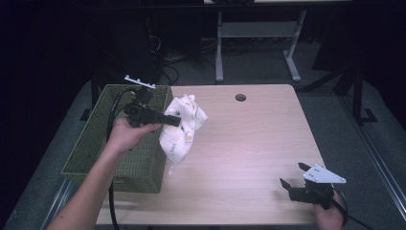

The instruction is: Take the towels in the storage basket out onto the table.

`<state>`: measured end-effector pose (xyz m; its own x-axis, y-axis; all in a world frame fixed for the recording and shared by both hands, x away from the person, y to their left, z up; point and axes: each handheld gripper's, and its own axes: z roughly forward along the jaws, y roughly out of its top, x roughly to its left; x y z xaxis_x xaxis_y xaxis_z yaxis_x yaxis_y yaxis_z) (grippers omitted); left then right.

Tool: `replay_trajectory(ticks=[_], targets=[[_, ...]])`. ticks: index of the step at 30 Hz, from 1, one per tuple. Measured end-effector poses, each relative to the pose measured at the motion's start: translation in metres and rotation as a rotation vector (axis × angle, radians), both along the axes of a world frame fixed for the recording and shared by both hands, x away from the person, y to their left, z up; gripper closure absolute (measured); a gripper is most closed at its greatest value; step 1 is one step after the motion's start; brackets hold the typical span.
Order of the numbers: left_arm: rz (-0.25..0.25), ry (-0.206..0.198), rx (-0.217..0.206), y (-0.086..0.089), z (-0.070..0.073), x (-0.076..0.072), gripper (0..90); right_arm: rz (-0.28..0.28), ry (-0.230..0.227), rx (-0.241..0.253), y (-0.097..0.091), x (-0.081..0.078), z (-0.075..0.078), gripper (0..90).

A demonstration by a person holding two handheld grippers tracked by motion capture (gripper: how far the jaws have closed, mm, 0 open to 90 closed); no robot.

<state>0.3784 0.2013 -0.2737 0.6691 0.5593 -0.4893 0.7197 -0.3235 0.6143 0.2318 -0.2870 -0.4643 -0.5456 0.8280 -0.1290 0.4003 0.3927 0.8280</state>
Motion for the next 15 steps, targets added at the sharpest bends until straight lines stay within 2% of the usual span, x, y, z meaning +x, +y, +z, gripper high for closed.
replay_trajectory(ticks=[6, 15], targets=[[-0.018, 0.003, 0.015, -0.013, -0.004, 0.002, 72.0, -0.001, 0.000, 0.000, 0.000, 0.000, 0.000, 13.7], [-0.038, 0.022, 0.017, -0.031, -0.016, 0.005, 72.0, -0.001, -0.002, 0.000, -0.002, -0.001, 0.001, 13.7]])
